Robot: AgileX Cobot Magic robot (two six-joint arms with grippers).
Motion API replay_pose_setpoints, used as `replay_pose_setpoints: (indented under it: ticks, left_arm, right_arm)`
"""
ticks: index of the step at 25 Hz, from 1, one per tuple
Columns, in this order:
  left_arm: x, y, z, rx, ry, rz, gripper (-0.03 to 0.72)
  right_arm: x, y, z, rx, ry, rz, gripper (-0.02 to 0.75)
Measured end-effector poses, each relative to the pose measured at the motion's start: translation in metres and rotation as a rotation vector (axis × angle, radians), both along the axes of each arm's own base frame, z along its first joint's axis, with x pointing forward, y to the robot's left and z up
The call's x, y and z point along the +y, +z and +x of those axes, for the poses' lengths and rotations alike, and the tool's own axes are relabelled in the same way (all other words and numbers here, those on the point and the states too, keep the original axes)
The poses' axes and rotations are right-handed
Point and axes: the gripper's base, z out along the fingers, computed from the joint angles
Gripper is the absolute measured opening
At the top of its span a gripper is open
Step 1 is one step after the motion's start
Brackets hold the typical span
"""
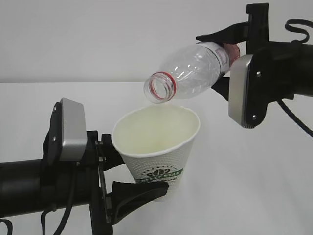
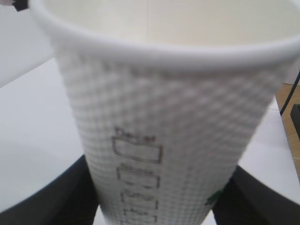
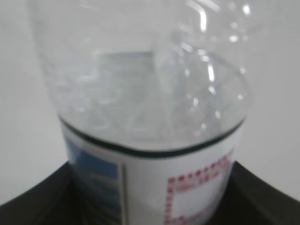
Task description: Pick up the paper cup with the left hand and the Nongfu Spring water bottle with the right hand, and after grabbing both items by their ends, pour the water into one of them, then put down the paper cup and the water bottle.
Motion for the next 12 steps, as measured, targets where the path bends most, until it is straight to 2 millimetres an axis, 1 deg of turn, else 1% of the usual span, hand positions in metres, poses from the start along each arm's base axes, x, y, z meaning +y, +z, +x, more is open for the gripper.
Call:
replay_pose_setpoints:
  ticks: [12]
  left_arm:
    - [-0.0002, 0.0006, -0.0002, -0.002, -0.002, -0.007, 0.489]
  right_arm:
    - [-0.0001, 0.0013, 0.0008, -0.025, 0.003, -0.023, 0.512]
